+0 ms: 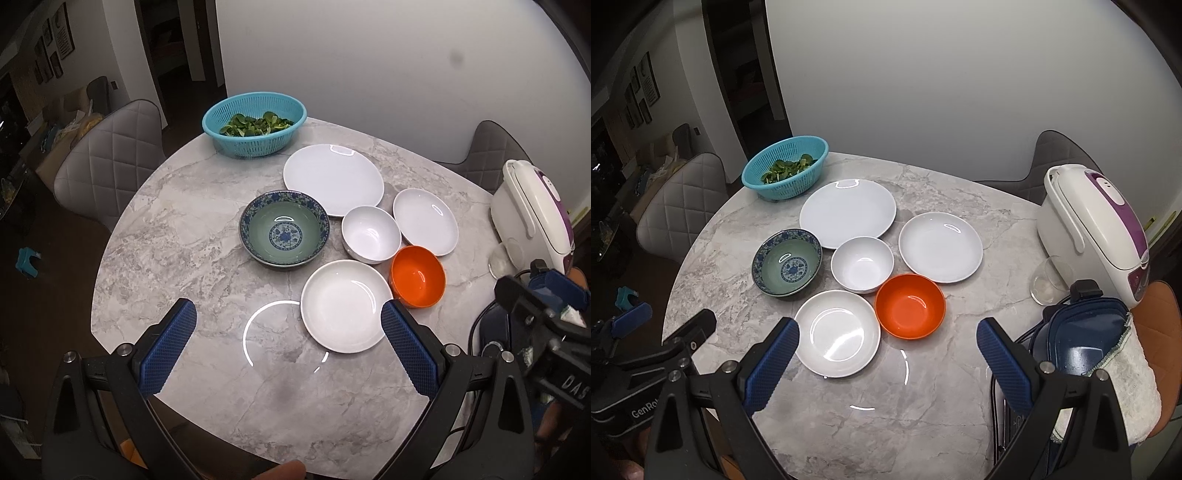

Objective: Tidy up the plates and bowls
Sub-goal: 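Move both tools toward the rim of the large white plate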

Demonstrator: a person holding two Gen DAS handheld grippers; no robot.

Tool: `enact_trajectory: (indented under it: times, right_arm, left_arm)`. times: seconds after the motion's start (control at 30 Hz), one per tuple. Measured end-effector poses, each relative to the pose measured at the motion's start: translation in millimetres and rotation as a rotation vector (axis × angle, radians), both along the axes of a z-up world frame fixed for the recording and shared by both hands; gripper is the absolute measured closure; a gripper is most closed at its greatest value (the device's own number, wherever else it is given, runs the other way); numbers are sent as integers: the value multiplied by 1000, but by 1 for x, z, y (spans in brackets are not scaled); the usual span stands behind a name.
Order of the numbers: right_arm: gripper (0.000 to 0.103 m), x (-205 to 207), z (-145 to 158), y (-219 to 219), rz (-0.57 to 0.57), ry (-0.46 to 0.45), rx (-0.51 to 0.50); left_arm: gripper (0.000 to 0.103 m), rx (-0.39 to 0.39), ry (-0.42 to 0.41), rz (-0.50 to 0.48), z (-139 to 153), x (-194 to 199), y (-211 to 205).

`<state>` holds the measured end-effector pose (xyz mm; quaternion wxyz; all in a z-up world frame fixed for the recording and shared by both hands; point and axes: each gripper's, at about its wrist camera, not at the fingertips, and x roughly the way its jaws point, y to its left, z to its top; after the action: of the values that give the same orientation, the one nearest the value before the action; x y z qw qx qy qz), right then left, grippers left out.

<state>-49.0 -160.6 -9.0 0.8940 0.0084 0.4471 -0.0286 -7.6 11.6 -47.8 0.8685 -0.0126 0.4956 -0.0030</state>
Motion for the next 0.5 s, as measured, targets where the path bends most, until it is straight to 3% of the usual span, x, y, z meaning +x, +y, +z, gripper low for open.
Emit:
enact_trajectory:
  times: [0.17,0.3,0.37,0.5]
  right_arm:
    - [4,30,-8,-18,87,-12,121]
    - [5,72,-7,-44,97,-30,302]
    - [5,101,-10,-56,89,-26,390]
    - [5,160,-22,-74,77,-14,594]
  left_arm:
    - [11,-116,33,-1,-25,33,54]
    - [10,-240,55,-121,-48,96,99]
    - [10,-227,67,-178,-59,127,115]
    - [12,-205,188,-248,-84,202,141]
